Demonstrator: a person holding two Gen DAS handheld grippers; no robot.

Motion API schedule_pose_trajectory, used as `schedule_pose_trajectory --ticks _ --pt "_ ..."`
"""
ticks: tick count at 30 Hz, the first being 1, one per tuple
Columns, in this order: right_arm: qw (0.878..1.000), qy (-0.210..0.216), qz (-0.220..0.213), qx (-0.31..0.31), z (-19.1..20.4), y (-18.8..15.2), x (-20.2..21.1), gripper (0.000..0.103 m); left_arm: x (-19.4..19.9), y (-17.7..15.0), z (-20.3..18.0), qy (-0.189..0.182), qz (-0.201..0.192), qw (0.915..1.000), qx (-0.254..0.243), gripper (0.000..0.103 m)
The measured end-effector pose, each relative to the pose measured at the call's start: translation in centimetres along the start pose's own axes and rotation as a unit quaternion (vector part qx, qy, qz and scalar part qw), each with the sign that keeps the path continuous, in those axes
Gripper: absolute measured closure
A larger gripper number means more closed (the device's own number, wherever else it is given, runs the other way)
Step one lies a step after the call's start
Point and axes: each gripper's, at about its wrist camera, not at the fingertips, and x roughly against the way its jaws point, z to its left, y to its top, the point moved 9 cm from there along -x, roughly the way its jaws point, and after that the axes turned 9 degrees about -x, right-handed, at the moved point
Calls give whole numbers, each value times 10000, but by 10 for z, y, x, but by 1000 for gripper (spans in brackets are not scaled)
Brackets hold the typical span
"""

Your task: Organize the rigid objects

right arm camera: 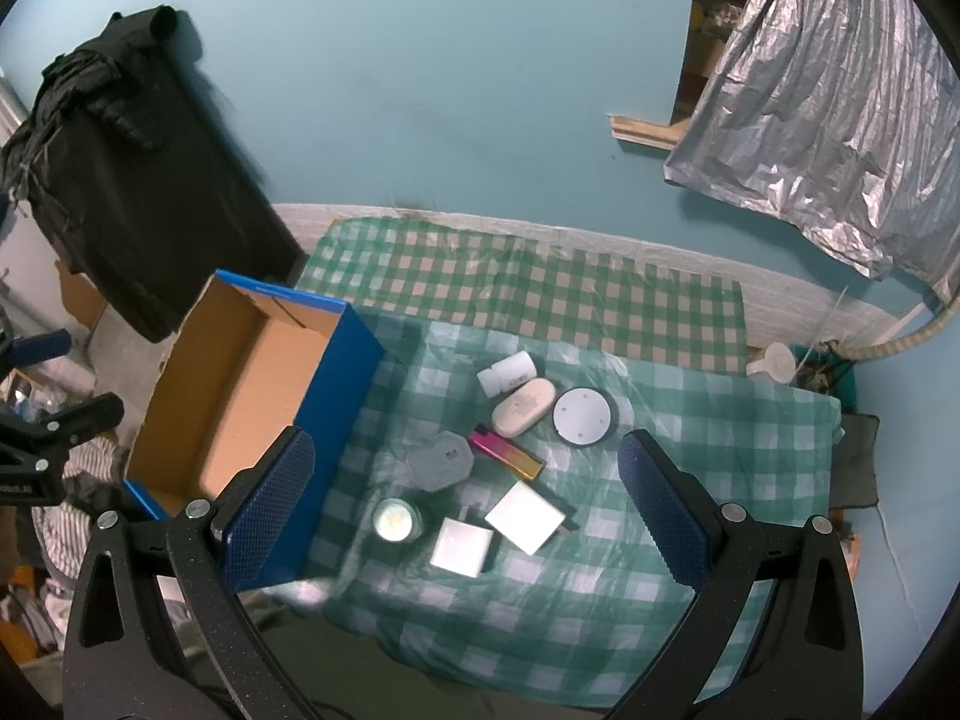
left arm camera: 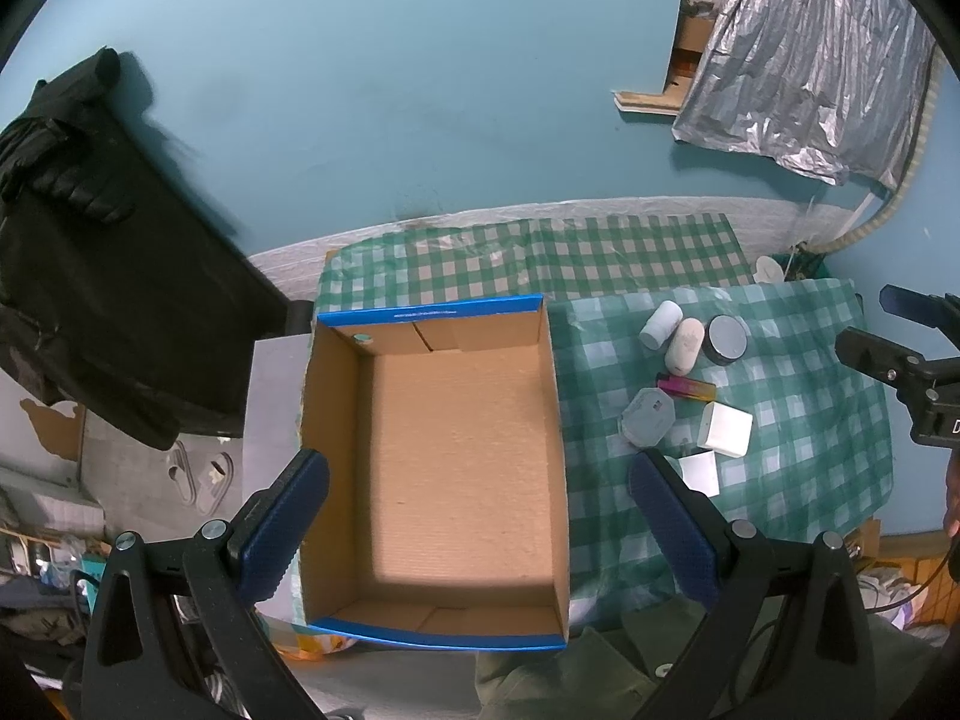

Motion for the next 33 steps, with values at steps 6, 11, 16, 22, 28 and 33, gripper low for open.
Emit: schedule_pose_trajectory --ticks 6,11,16,22,28,33 --pt "10000 -22 21 8 -1 1 -1 2 2 2 -5 6 -7 10000 -33 2" --pt "10000 -18 27 22 -3 0 1 2 3 2 -8 2 -15 10000 -60 2" --pt "10000 -15 30 31 -1 0 0 2 4 1 -8 0 -12 10000 -73 2" --pt "10000 -21 37 31 0 -1 2 2 4 -2 -7 -5 -15 10000 -79 2" --pt "10000 -28 32 56 3 -3 3 2 4 -2 -8 -11 -14 10000 -74 2" --pt "10000 -38 36 65 4 -3 4 2 5 -3 -6 -19 -6 10000 -79 2"
